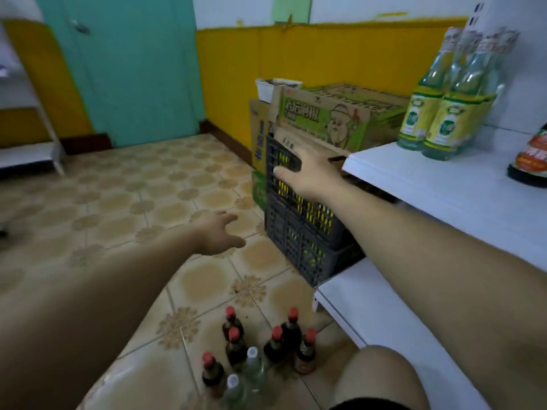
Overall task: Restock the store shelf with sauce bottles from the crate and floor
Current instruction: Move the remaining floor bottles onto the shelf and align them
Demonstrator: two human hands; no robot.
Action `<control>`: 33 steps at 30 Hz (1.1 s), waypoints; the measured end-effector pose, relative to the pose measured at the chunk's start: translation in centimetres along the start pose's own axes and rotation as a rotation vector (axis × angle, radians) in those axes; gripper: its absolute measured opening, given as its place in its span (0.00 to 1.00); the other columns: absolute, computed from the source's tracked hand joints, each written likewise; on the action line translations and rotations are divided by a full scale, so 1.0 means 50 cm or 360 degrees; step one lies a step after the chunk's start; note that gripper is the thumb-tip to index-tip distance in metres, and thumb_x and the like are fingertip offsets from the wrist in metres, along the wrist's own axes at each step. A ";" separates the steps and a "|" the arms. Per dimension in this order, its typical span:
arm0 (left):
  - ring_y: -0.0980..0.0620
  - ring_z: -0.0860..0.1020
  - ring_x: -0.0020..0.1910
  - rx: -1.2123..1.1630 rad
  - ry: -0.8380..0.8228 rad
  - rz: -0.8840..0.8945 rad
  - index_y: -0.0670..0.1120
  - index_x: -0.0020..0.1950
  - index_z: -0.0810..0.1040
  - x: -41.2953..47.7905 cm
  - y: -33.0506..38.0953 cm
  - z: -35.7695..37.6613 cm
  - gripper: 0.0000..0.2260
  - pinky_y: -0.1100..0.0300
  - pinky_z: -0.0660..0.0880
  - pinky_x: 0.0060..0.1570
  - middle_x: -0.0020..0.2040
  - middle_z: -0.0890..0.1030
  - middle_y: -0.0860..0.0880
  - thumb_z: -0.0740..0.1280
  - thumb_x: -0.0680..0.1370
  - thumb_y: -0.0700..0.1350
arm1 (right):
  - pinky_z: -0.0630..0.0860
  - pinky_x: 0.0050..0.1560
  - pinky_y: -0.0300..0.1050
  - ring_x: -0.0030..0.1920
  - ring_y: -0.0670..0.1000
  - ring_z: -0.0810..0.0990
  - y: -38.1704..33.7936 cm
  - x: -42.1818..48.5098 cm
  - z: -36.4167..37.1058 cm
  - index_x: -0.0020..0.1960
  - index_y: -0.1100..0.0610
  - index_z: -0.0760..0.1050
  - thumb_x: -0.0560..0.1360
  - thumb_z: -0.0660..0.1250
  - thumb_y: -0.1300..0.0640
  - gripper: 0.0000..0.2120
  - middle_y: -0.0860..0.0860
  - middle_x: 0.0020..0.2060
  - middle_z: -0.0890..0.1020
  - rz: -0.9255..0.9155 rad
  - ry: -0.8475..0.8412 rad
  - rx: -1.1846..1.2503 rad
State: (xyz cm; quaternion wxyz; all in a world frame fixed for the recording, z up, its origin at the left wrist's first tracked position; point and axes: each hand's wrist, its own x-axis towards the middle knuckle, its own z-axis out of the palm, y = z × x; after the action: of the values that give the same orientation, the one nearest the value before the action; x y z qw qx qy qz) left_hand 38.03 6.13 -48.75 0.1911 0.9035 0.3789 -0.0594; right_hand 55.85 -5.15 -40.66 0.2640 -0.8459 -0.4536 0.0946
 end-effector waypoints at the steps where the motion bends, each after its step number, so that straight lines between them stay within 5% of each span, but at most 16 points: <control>1: 0.46 0.55 0.77 -0.0031 -0.0026 -0.0071 0.52 0.78 0.56 -0.011 -0.037 0.018 0.35 0.49 0.57 0.74 0.79 0.53 0.49 0.65 0.75 0.61 | 0.65 0.69 0.55 0.76 0.58 0.58 -0.011 -0.005 0.048 0.79 0.49 0.51 0.77 0.59 0.34 0.38 0.51 0.78 0.53 -0.0003 -0.0089 0.0009; 9: 0.46 0.55 0.77 -0.0257 -0.0310 -0.0443 0.51 0.78 0.55 -0.041 -0.270 0.215 0.36 0.51 0.56 0.74 0.79 0.54 0.48 0.66 0.75 0.60 | 0.64 0.70 0.53 0.75 0.57 0.59 -0.018 -0.024 0.418 0.79 0.50 0.52 0.76 0.60 0.36 0.37 0.52 0.78 0.56 0.0035 -0.0724 -0.0125; 16: 0.47 0.54 0.77 -0.0370 -0.0509 -0.0473 0.49 0.78 0.54 0.056 -0.372 0.380 0.36 0.51 0.56 0.74 0.79 0.54 0.47 0.66 0.75 0.58 | 0.64 0.71 0.54 0.75 0.55 0.62 0.053 0.030 0.667 0.79 0.48 0.51 0.74 0.63 0.36 0.39 0.50 0.77 0.59 0.0230 -0.1083 -0.0072; 28: 0.48 0.50 0.78 -0.0566 -0.0750 -0.0550 0.48 0.79 0.51 0.226 -0.458 0.621 0.37 0.52 0.54 0.74 0.79 0.50 0.45 0.66 0.76 0.56 | 0.69 0.66 0.51 0.70 0.59 0.66 0.166 0.105 0.927 0.78 0.52 0.54 0.78 0.64 0.48 0.33 0.55 0.74 0.60 0.0317 -0.1327 -0.0250; 33: 0.48 0.51 0.78 -0.0672 -0.0809 -0.0607 0.48 0.79 0.51 0.238 -0.469 0.674 0.37 0.53 0.54 0.73 0.79 0.51 0.46 0.66 0.76 0.56 | 0.74 0.56 0.50 0.58 0.59 0.74 0.198 0.103 0.965 0.67 0.55 0.69 0.79 0.60 0.60 0.17 0.58 0.63 0.73 0.0238 -0.1369 -0.0323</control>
State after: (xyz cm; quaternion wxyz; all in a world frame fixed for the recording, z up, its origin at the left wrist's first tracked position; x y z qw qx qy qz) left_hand 31.08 15.86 -89.81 0.4465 0.7140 0.4845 -0.2368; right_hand 46.61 12.03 -86.16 -0.0406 -0.7817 -0.4666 0.4117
